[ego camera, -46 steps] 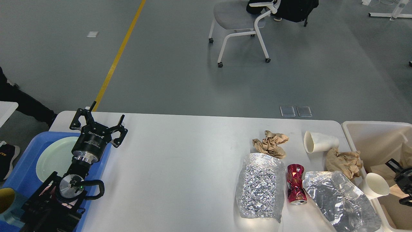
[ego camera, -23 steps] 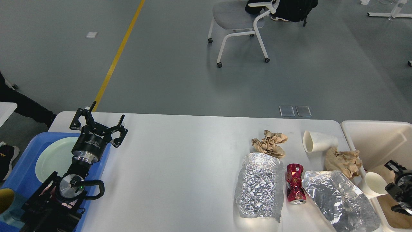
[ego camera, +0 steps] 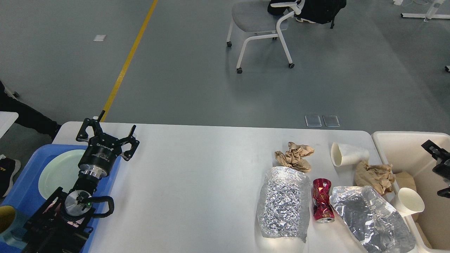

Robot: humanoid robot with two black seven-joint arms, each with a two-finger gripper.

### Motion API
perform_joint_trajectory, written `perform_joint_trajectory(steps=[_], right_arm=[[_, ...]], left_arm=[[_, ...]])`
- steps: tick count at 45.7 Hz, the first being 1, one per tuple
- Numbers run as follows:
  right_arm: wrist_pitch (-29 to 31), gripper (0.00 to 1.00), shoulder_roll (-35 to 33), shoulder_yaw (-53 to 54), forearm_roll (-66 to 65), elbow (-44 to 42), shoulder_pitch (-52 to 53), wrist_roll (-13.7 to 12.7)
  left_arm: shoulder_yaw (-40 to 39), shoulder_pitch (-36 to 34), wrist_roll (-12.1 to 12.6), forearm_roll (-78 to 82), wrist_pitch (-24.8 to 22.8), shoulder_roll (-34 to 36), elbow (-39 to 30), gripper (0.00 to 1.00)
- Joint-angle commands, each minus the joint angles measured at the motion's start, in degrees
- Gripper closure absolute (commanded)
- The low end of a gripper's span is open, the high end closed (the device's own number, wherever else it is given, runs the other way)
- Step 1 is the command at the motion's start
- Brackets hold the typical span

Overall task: Tidy desktop
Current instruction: 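Move the right gripper back from the bin toward the silver foil pouch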

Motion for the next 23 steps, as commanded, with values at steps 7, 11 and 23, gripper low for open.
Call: perform_joint_trajectory(steps=[7,11,23], right_arm=[[13.5,0.00,-3.1,-11.7,-11.3,18.5,20.0,-0.4],[20.0,0.00,-1.6,-15.1,-11.7,23.1,26.2,-0.5],[50.1,0.00,7.0,-19.2,-11.4,27.9,45.4,-0.8]], left_arm=[[0.0,0.0,0.1,0.0,0.0,0.0,0.0,0.04],[0.0,0.0,0.1,0.0,0.0,0.0,0.0,0.04],[0.0,0.0,0.0,0.0,0.0,0.0,0.0,0.04]])
